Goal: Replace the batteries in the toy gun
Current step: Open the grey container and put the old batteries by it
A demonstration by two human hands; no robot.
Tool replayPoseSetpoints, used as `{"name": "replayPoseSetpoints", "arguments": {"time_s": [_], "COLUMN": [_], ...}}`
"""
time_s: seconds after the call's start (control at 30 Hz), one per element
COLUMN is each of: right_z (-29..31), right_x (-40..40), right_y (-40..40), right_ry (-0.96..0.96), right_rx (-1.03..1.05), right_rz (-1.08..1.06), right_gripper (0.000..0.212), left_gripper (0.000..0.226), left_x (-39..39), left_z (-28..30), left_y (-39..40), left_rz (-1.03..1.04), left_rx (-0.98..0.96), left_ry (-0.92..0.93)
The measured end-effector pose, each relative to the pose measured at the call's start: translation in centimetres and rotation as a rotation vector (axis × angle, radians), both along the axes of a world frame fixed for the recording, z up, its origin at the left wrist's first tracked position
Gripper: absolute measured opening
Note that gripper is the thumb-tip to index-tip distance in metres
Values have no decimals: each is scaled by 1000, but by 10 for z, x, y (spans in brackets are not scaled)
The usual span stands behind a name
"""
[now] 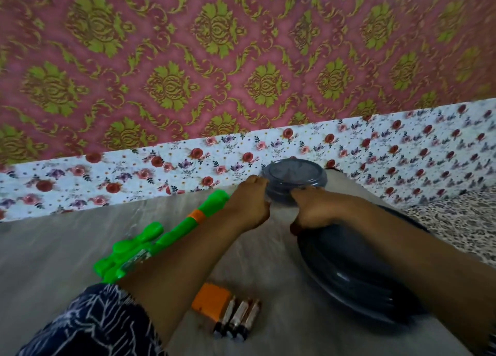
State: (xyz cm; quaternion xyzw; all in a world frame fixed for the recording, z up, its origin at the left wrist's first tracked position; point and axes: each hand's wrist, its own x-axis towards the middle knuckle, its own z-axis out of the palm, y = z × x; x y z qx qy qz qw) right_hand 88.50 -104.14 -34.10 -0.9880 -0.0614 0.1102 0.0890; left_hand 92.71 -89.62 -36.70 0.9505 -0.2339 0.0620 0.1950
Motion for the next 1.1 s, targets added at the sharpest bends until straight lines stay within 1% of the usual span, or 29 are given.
{"name": "replayPoseSetpoints", "arguments": {"time_s": [0.1,0.17,0.23,0.37,0.47,0.53,0.6,0.7,0.8,0.93,1.03,1.1], "right_z": [-1,-2,-1,3,-1,-3,-3,-4,-7,0,6,9], "right_x": [1,2,7,27,44,47,44,33,17,-14,-42,-59], "right_y": [-28,-38,-40,-29,-18,-10,-5,3,9,18,24,24], "right_ry": [2,-4,-23,-168,-156,-141,-162,-199,-195,-194,-195,-178], "right_rx": [133,146,102,-10,-139,-156,-146,-125,-94,-51,8,78], "right_rz": [63,86,99,76,71,88,81,85,96,166,215,217], "right_gripper": [78,82,83,77,72,63,59,59,59,42,25,22], "left_gripper": [58,66,69,66,63,57,49,41,40,39,40,38], "left_x": [22,32,41,45,43,39,36,22,1,-42,-78,-99], "left_z": [-7,-10,-15,-21,-19,-15,-12,-11,-10,-5,-4,-7], "left_y": [-12,-19,-23,-29,-30,-27,-22,-10,4,21,35,43], "left_rz": [-68,-93,-112,-139,-114,-104,-105,-108,-110,-110,-68,-59], "left_rx": [23,56,97,94,102,102,86,97,119,149,147,120], "left_ry": [-15,-21,-13,-39,-54,-55,-64,-88,-112,-125,-113,-116]}}
